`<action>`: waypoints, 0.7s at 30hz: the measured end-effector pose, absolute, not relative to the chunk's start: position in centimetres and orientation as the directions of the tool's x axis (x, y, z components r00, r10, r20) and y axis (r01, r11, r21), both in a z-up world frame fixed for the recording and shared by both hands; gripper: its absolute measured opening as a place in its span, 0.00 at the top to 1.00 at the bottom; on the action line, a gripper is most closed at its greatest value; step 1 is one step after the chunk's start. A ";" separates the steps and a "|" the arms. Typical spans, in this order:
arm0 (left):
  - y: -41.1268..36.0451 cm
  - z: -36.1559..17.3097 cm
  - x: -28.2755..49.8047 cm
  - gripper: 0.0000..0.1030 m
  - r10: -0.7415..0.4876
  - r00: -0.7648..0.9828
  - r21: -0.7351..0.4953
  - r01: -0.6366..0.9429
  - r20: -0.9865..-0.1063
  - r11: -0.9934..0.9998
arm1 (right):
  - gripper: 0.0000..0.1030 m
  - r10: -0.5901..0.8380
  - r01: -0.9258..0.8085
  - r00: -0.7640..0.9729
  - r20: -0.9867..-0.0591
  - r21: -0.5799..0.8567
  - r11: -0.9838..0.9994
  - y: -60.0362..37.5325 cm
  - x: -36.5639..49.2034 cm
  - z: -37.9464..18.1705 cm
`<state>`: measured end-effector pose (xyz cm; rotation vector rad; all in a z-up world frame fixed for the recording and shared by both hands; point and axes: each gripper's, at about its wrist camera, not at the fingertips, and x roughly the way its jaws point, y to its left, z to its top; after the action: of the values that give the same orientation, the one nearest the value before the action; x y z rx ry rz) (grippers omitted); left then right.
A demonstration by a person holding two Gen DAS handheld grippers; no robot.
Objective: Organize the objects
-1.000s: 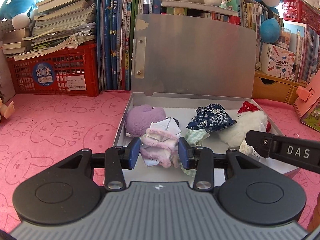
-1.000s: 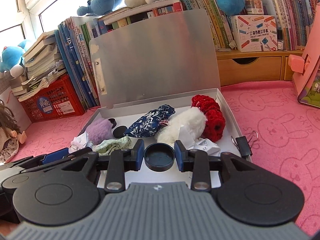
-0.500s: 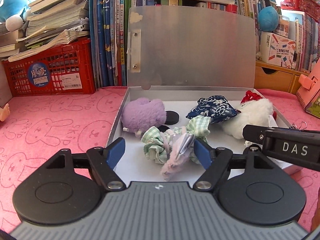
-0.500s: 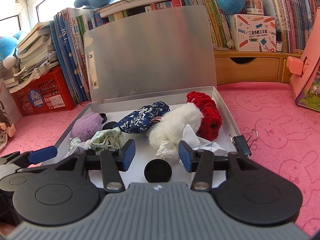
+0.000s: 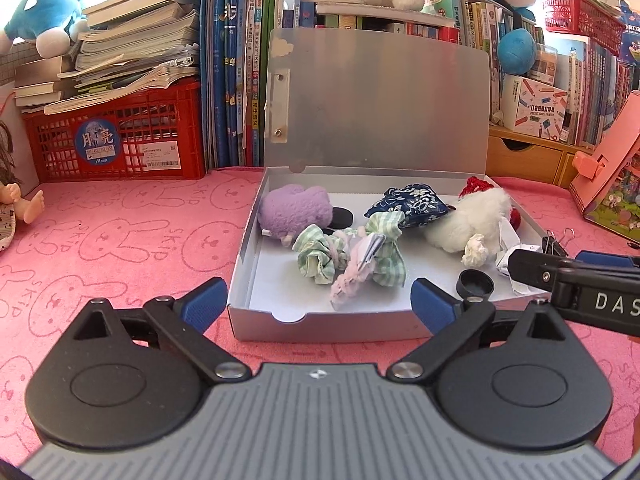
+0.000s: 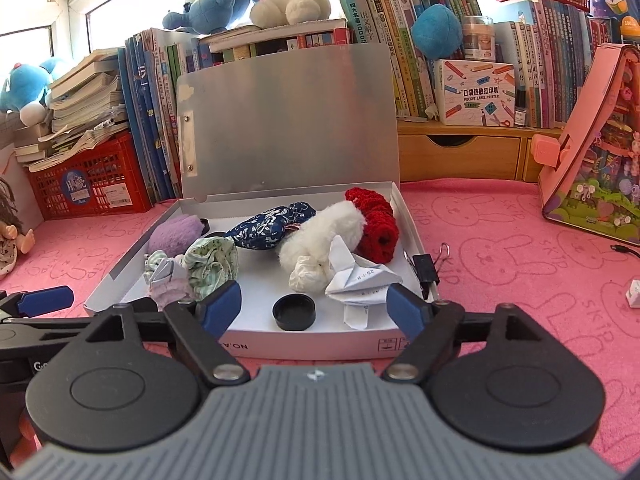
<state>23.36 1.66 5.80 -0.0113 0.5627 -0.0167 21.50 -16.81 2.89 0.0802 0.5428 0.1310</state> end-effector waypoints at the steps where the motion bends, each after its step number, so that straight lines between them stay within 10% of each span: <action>1: 1.6 5.7 22.9 0.03 -0.018 0.845 -0.016 0.012 -0.535 1.000 | 0.13 0.148 -0.106 0.848 -0.508 0.111 0.988 -16.9 21.0 2.9; 21: 2.4 2.7 14.6 0.01 -0.011 0.788 -0.029 -0.008 -0.615 1.000 | 0.02 0.156 -0.127 0.808 -0.568 0.091 0.988 -17.9 12.6 -0.2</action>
<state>14.61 2.43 2.73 -0.0305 0.6625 -0.0015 12.64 -17.95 -0.20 0.0491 0.6113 0.1512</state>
